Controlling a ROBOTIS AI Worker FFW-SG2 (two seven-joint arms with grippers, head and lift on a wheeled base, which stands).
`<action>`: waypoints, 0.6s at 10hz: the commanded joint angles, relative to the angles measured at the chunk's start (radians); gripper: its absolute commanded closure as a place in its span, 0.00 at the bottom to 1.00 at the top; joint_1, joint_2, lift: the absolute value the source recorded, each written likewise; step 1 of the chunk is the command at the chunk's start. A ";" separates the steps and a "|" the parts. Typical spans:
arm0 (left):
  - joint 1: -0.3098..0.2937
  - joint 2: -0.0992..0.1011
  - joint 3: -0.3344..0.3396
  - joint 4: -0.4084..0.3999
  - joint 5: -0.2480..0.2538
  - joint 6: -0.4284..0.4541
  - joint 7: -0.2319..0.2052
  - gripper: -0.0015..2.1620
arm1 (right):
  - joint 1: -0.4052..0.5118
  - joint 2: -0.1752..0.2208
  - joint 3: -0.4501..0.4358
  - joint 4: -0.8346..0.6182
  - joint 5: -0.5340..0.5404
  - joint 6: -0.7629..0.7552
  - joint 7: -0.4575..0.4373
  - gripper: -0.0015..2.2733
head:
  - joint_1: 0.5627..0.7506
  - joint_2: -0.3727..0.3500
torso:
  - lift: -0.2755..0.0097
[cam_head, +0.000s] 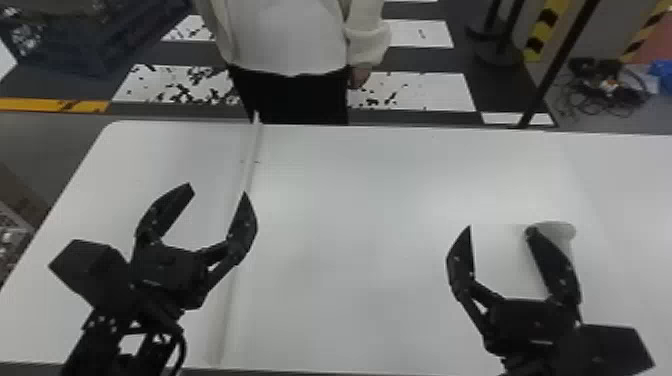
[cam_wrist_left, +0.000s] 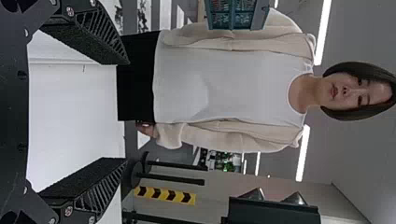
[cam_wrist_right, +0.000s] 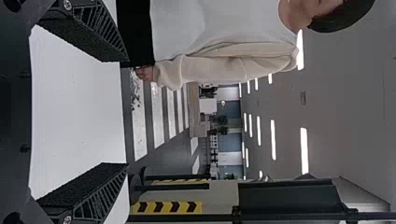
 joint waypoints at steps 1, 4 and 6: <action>0.000 -0.003 -0.001 0.000 0.001 0.000 0.000 0.07 | -0.001 -0.001 0.000 -0.001 0.003 0.015 0.003 0.03 | 0.70 0.51 | 0.63; 0.000 -0.003 -0.001 0.000 0.004 0.000 0.000 0.07 | -0.001 -0.001 -0.002 -0.004 0.003 0.015 0.006 0.03 | 0.70 0.52 | 0.63; 0.002 -0.003 -0.001 0.000 0.004 0.000 -0.002 0.07 | -0.001 -0.001 -0.002 -0.005 0.003 0.015 0.006 0.04 | 0.70 0.52 | 0.63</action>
